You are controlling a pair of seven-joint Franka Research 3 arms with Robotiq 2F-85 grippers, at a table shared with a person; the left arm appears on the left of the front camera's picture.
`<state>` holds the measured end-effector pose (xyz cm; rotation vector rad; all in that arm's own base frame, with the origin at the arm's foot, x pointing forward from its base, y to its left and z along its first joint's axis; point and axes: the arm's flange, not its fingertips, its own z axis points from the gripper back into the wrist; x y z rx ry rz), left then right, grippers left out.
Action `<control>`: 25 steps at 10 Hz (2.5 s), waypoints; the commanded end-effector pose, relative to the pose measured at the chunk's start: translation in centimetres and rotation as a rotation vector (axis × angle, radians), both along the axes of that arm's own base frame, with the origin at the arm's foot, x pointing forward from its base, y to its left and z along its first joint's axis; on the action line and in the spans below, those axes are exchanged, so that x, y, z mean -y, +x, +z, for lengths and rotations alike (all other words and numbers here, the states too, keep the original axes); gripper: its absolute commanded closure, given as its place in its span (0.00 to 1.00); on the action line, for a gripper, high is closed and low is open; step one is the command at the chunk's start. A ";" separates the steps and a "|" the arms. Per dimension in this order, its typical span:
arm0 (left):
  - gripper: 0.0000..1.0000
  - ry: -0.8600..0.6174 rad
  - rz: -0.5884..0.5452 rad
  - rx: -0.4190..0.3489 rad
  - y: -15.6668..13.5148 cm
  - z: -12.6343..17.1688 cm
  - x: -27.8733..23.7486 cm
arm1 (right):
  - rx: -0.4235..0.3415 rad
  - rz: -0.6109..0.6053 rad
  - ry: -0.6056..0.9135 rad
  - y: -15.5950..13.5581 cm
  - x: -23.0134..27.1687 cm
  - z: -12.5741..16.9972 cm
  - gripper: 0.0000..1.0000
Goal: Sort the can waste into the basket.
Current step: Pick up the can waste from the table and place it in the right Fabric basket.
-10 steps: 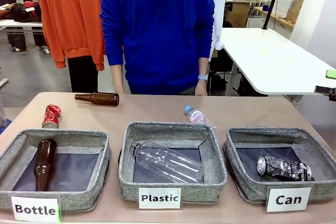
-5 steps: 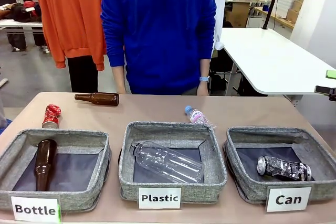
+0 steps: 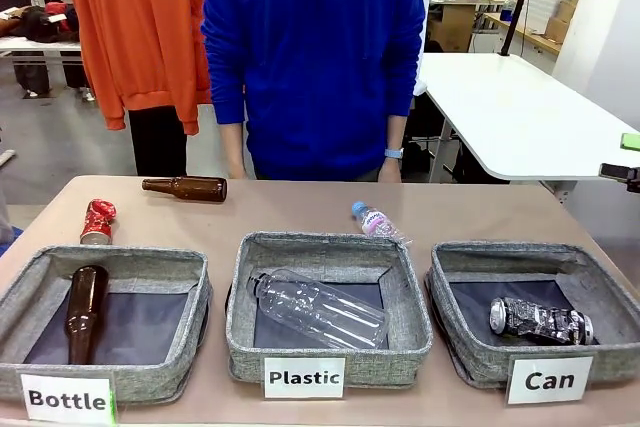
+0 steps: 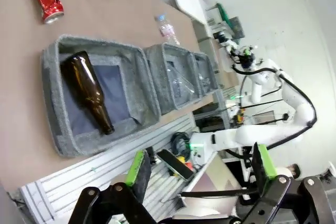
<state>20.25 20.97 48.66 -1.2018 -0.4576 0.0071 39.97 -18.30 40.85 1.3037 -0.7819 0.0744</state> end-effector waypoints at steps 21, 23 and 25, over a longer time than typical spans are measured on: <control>0.00 0.686 -0.035 -0.422 26.6 -2.5 7.2 | 0.016 0.016 -0.012 -0.1 0.3 0.0 0.00; 0.00 0.687 0.002 -0.352 20.8 -1.9 3.4 | 0.016 0.016 -0.012 -0.1 0.3 0.0 0.00; 0.00 0.517 0.086 -0.318 17.5 -1.7 -2.0 | 0.016 0.016 -0.012 -0.1 0.3 0.0 0.00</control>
